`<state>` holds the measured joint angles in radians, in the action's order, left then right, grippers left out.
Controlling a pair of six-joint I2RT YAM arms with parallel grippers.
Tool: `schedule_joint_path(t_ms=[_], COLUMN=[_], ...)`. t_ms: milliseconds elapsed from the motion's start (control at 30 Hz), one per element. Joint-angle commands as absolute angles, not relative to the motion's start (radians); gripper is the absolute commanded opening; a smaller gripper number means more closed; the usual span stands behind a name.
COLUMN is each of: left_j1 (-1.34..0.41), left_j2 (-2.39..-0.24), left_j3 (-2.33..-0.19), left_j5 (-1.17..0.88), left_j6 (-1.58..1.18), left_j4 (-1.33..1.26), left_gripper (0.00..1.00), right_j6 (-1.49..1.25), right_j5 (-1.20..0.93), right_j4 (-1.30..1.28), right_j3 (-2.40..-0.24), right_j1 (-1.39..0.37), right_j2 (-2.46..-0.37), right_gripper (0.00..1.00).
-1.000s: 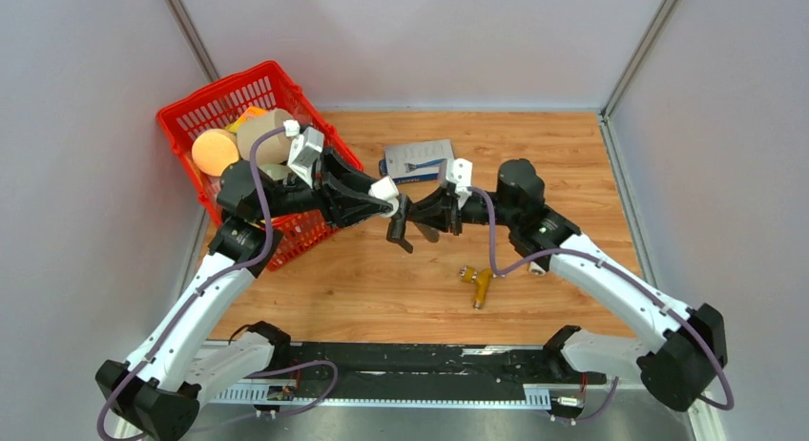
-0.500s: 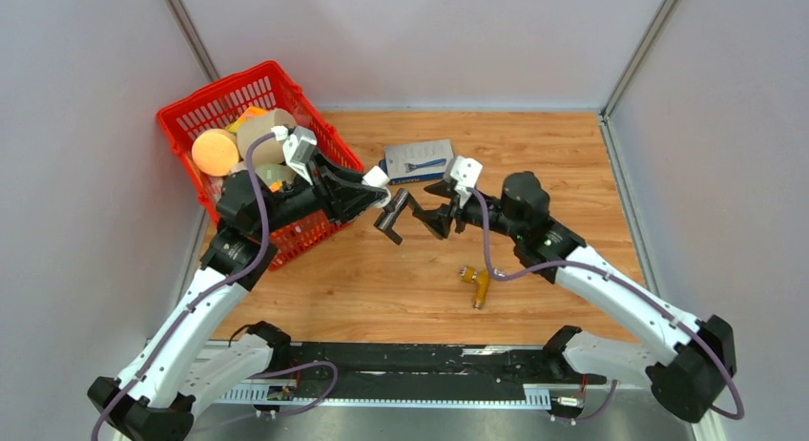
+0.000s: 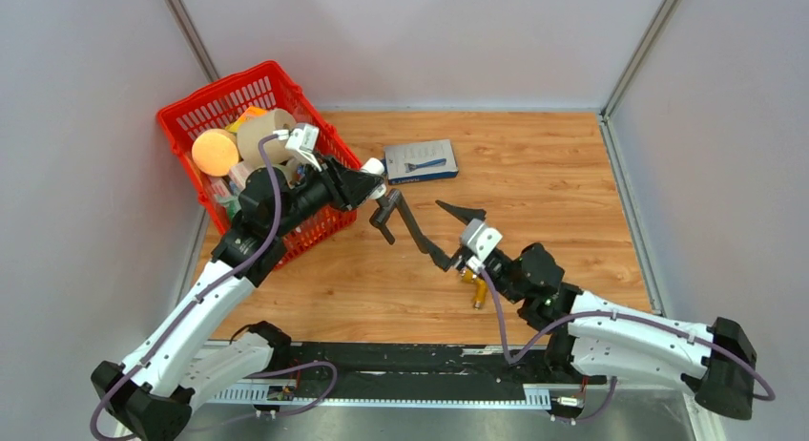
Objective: Install the water faucets
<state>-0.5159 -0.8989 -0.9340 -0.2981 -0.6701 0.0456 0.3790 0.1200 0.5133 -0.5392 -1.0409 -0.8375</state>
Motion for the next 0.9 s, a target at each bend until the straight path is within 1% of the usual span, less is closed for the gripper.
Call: schedule_joint_path(t_ms=[0,100,267,400,633,700,767,800,867], left_j1=[-0.555,-0.564,-0.58,-0.589,-0.606,-0.606,-0.606,-0.606,-0.606], left_j2=[-0.884,-0.881,-0.871,-0.864,-0.844,-0.839,-0.831,-0.83,-0.822], left_j3=[-0.971,-0.976,-0.977,-0.974,-0.965,-0.963,-0.965,-0.963,-0.957], left_j5=[-0.178,-0.135,-0.101,-0.091,-0.094,-0.11,-0.127,-0.141,-0.178], left_j6=[-0.724,-0.719,-0.726,-0.729,-0.739,-0.736,-0.72,-0.712,-0.68], left_j4=[-0.005,0.032,0.044,0.046,0.037,0.034,0.038,0.038,0.029], left_gripper=[0.0,0.0,0.0,0.0,0.0,0.0,0.0,0.0,0.0], right_j6=[0.584,0.716,0.842,0.923,1.06,1.084,1.074,1.039,0.95], right_j5=[0.342,0.455,0.566,0.659,0.788,0.819,0.818,0.809,0.758], right_j4=[0.771,0.865,0.992,1.13,1.331,1.397,1.416,1.389,1.272], right_j3=[-0.514,-0.535,-0.603,-0.653,-0.759,-0.769,-0.764,-0.759,-0.746], right_j1=[-1.224,-1.334,-1.416,-1.436,-1.425,-1.416,-1.408,-1.404,-1.394], right_j2=[-0.906,-1.009,-1.179,-1.319,-1.56,-1.592,-1.589,-1.571,-1.507], right_gripper=[0.7,0.75,0.78,0.8,0.78,0.74,0.67,0.62,0.49])
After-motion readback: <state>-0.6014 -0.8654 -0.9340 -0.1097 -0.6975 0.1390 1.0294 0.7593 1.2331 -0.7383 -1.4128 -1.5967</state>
